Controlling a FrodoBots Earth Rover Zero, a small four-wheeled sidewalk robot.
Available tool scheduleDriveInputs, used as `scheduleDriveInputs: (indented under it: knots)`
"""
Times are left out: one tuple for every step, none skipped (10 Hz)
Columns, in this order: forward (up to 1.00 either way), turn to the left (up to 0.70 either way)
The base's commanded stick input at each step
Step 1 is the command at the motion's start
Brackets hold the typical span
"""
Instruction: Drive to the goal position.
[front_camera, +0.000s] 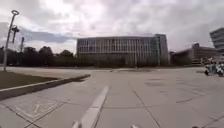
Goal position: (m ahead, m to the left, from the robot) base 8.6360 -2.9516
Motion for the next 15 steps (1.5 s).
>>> scheduleDriveInputs:
  knots:
    - [0.70, 0.00]
    - [0.70, 0.00]
    - [0.70, 0.00]
    - [0.70, 0.00]
    - [0.70, 0.00]
    - [0.70, 0.00]
    - [0.70, 0.00]
    - [0.70, -0.03]
    - [0.70, -0.27]
    - [0.70, -0.31]
    - [0.70, -0.31]
    - [0.70, -0.25]
    - [0.70, 0.00]
    - [0.70, 0.00]
    - [0.70, 0.00]
